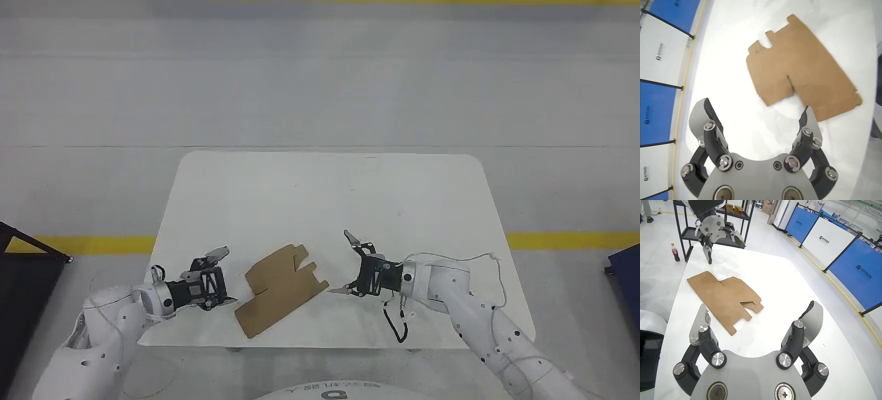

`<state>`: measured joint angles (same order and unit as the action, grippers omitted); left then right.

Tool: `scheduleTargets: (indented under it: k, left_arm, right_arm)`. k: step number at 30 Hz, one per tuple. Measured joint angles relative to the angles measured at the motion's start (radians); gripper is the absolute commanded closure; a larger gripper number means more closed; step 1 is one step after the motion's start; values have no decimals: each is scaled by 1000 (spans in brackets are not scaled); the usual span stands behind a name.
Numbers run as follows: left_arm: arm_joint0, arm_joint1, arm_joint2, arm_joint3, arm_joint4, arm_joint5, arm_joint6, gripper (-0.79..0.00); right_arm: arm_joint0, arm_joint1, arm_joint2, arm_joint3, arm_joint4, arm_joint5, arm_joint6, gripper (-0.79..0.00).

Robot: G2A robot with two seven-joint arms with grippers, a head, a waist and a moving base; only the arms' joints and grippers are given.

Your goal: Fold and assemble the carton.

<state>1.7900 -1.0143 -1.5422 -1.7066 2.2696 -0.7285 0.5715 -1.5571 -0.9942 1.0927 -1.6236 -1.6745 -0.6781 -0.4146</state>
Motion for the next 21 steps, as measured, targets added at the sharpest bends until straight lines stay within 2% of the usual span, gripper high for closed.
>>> scheduleTargets:
  k: [5,8,13,18,21]
  left_arm:
    - [3,-1,15,-3,-33,-11,-30,-785]
    - [13,-1,58,-6,28,65,-45,-785]
    - [33,5,81,16,117,202,-24,-785]
    - [58,18,70,14,172,250,29,-785]
    - [73,24,78,-4,231,268,25,-785]
  right_arm:
    - [0,0,0,0,0,0,0,-785]
    - [0,0,0,0,0,0,0,-785]
    - [0,0,0,0,0,0,0,-785]
    - [0,0,0,0,0,0,0,-785]
    - [0,0,0,0,0,0,0,-785]
